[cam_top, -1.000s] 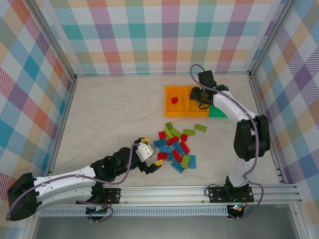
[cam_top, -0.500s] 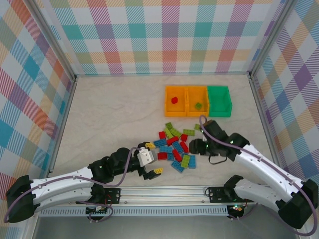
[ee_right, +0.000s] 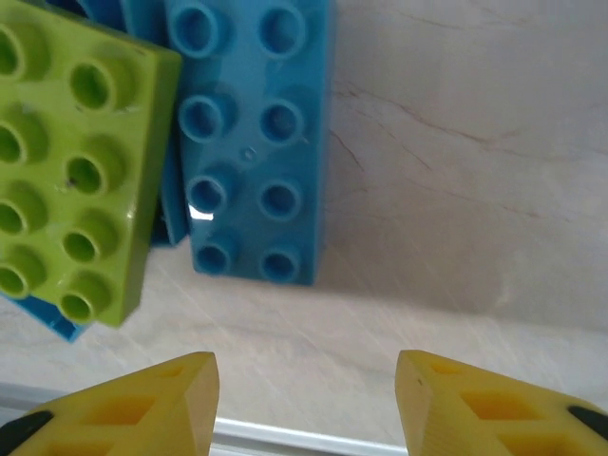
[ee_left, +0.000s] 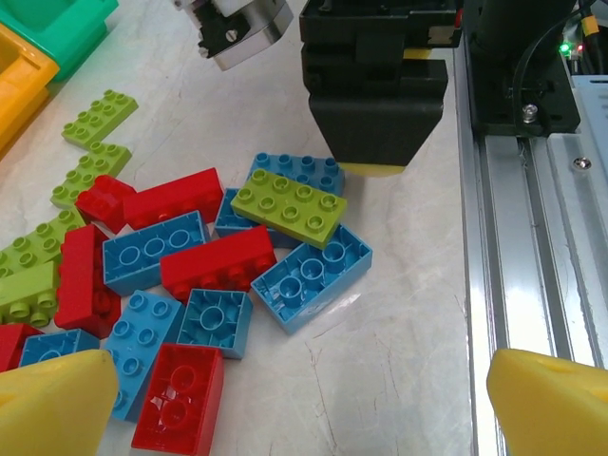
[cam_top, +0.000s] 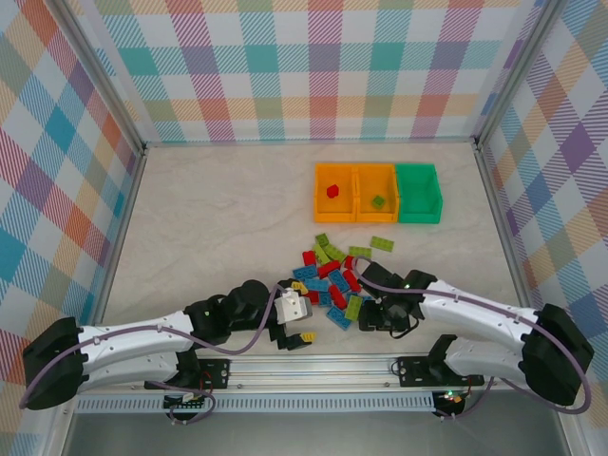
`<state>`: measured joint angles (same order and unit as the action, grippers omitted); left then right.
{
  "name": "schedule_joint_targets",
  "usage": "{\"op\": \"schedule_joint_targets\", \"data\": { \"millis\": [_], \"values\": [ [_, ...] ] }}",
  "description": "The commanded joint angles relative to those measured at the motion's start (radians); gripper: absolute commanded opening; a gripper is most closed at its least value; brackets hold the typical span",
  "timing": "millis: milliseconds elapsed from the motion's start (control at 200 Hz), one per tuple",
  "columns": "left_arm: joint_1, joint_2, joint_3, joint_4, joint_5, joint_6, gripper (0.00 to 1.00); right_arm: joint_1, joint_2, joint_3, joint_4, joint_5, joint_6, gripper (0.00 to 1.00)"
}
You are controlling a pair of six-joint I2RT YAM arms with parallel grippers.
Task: Sort the legos into containers by color
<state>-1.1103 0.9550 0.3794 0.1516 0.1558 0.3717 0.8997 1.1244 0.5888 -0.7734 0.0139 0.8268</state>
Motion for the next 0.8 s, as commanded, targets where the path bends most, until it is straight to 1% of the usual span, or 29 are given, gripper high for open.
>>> {"op": "schedule_joint_targets", "data": {
  "millis": [0, 165, 335, 440, 535, 590, 795],
  "values": [
    [-0.010, 0.001, 0.022, 0.006, -0.010, 0.009, 1.00, 0.015, 0.026, -0.009, 0.113, 0.002, -0.004, 0.56],
    [-0.010, -0.008, 0.017, 0.006, -0.029, 0.007, 1.00, 0.015, 0.107, 0.000, 0.143, 0.040, -0.022, 0.57],
    [-0.010, -0.015, 0.016, 0.002, -0.041, 0.007, 1.00, 0.014, 0.140, -0.014, 0.159, 0.096, -0.025, 0.51],
    [-0.011, -0.023, 0.015, -0.001, -0.041, 0.007, 1.00, 0.014, 0.125, -0.023, 0.161, 0.122, -0.022, 0.46],
    [-0.010, -0.033, 0.012, 0.001, -0.039, 0.006, 1.00, 0.014, 0.100, -0.032, 0.144, 0.148, -0.011, 0.38],
    [-0.011, -0.040, 0.010, 0.004, -0.041, 0.004, 1.00, 0.015, 0.079, -0.035, 0.128, 0.160, -0.002, 0.36],
    [-0.011, -0.057, 0.003, 0.008, -0.065, -0.001, 1.00, 0.015, -0.033, 0.017, -0.049, 0.280, 0.044, 0.28]
  ]
}}
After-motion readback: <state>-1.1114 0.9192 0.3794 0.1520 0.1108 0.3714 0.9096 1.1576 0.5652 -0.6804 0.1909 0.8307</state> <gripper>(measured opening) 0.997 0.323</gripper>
